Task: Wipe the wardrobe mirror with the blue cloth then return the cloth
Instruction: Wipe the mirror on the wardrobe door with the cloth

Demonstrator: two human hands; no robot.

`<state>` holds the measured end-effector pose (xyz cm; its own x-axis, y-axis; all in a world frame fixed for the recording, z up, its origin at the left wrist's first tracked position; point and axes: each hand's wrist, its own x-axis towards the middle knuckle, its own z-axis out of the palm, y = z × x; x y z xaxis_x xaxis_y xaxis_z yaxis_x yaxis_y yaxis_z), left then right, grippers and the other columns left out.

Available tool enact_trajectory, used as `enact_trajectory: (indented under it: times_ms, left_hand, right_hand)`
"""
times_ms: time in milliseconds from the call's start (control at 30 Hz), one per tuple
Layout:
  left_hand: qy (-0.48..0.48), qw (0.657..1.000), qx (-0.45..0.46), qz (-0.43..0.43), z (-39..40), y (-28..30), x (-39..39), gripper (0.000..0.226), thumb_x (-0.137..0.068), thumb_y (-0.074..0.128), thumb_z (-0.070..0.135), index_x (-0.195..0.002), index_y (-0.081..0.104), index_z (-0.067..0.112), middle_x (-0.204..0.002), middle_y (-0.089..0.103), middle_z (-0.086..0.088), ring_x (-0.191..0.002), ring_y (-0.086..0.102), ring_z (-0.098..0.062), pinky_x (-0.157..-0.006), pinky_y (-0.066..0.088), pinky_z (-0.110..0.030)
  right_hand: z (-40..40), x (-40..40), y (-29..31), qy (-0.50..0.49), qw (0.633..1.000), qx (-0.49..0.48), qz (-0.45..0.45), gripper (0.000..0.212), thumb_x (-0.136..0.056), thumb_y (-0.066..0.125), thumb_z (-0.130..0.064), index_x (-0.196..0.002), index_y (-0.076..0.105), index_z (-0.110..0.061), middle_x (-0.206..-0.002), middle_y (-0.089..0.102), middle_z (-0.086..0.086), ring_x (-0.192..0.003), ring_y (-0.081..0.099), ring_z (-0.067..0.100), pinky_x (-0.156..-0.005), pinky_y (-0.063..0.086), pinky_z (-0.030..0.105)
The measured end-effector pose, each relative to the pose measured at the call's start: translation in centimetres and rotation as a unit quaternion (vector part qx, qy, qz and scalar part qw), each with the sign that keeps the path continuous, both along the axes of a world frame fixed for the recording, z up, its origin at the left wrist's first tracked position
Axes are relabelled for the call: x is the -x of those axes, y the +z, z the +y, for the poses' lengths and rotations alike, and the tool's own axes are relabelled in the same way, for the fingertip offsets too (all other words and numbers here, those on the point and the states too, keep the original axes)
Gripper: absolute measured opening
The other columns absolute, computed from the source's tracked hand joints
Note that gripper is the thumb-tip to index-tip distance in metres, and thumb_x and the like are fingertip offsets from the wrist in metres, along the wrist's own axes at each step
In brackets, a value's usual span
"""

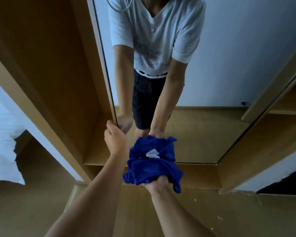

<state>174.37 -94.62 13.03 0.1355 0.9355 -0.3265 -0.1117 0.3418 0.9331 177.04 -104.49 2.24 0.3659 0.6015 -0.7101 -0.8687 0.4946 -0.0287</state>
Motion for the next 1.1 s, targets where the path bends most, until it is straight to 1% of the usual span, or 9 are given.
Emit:
enact_trajectory:
  times_ms: [67, 200, 333, 467, 567, 833, 900, 1000, 1100]
  left_hand:
    - [-0.004, 1.000, 0.003, 0.007, 0.0, 0.0, 0.1, 0.026, -0.101, 0.028, 0.039, -0.109, 0.045, 0.021, -0.085, 0.051, 0.009, -0.086, 0.050, -0.012, -0.082, 0.034, -0.028]
    - [-0.008, 1.000, 0.000, 0.015, -0.2, -0.3, 0.1, 0.024, -0.101, 0.027, 0.038, -0.098, 0.043, 0.022, -0.081, 0.051, 0.010, -0.074, 0.048, -0.004, -0.074, 0.036, -0.024]
    - [-0.013, 1.000, -0.007, 0.024, -0.3, 0.0, 0.2, 0.024, -0.102, 0.025, 0.038, -0.102, 0.043, 0.021, -0.081, 0.050, 0.011, -0.073, 0.047, -0.002, -0.081, 0.035, -0.025]
    - [-0.012, 1.000, -0.001, 0.026, -0.2, -0.3, 0.1, 0.025, -0.101, 0.026, 0.039, -0.102, 0.045, 0.022, -0.087, 0.053, 0.007, -0.075, 0.049, -0.004, -0.082, 0.037, -0.025]
    - [-0.008, 1.000, 0.007, 0.027, -0.1, -0.4, 0.1, 0.025, -0.101, 0.026, 0.039, -0.101, 0.044, 0.022, -0.085, 0.051, 0.008, -0.078, 0.050, -0.006, -0.082, 0.035, -0.026]
    - [-0.061, 0.995, 0.076, 0.030, 0.6, -1.2, 2.0, 0.039, -0.100, 0.031, 0.034, -0.132, 0.046, 0.016, -0.093, 0.054, 0.002, -0.085, 0.048, -0.011, -0.083, 0.036, -0.027]
    - [-0.067, 0.990, 0.116, 0.040, 1.0, -2.8, 3.2, 0.037, -0.099, 0.034, 0.033, -0.125, 0.052, 0.014, -0.102, 0.059, -0.005, -0.093, 0.053, -0.017, -0.087, 0.040, -0.031]
    - [-0.081, 0.988, 0.118, 0.049, 0.7, -5.6, 4.6, 0.025, -0.100, 0.037, 0.025, -0.100, 0.060, 0.014, -0.106, 0.065, -0.011, -0.088, 0.058, -0.018, -0.084, 0.044, -0.033]
    - [-0.122, 0.980, 0.100, 0.124, 0.2, -8.3, 5.7, 0.018, -0.097, 0.045, 0.015, -0.108, 0.060, 0.014, -0.119, 0.061, -0.012, -0.089, 0.054, -0.016, -0.078, 0.040, -0.029]
  right_hand:
    - [1.6, 1.5, 0.7, 0.010, 1.000, -0.007, 0.023, 0.035, -0.099, 0.042, -0.043, -0.108, 0.059, -0.014, -0.095, 0.065, 0.019, -0.083, 0.064, 0.036, -0.055, 0.055, 0.043]
    - [2.9, 3.8, 1.8, 0.015, 0.999, 0.035, 0.011, 0.032, -0.099, 0.037, -0.043, -0.100, 0.053, -0.015, -0.096, 0.057, 0.018, -0.086, 0.054, 0.036, -0.074, 0.045, 0.049]
    - [3.2, 3.7, 1.5, 0.014, 0.999, 0.030, 0.012, 0.033, -0.100, 0.033, -0.039, -0.113, 0.052, -0.016, -0.110, 0.060, 0.017, -0.094, 0.055, 0.036, -0.076, 0.048, 0.046]
    - [2.6, 2.8, 1.5, 0.020, 0.997, 0.057, -0.049, 0.031, -0.105, 0.019, -0.030, -0.107, 0.047, -0.017, -0.085, 0.061, 0.011, -0.081, 0.052, 0.026, -0.064, 0.048, 0.040]
    - [1.7, 2.2, 2.1, 0.046, 0.998, 0.042, -0.011, 0.027, -0.103, 0.030, -0.032, -0.107, 0.050, -0.014, -0.099, 0.056, 0.014, -0.085, 0.052, 0.032, -0.066, 0.042, 0.043]
    - [-1.5, 1.6, 0.4, 0.123, 0.977, 0.137, -0.110, 0.040, -0.099, 0.039, -0.042, -0.097, 0.058, -0.008, -0.080, 0.068, 0.019, -0.081, 0.058, 0.035, -0.073, 0.048, 0.047]
    - [-2.2, 1.8, -0.4, 0.142, 0.968, 0.174, -0.111, 0.035, -0.098, 0.043, -0.039, -0.100, 0.057, -0.008, -0.088, 0.063, 0.018, -0.081, 0.057, 0.034, -0.072, 0.051, 0.047]
    - [-2.9, 2.0, -1.2, 0.200, 0.949, 0.213, -0.121, 0.027, -0.098, 0.047, -0.032, -0.100, 0.058, -0.008, -0.086, 0.061, 0.015, -0.073, 0.055, 0.030, -0.045, 0.051, 0.032]
    - [-3.6, 2.0, -2.3, 0.249, 0.929, 0.229, -0.147, 0.026, -0.098, 0.048, -0.028, -0.095, 0.061, -0.006, -0.091, 0.065, 0.016, -0.082, 0.058, 0.031, -0.061, 0.050, 0.037]
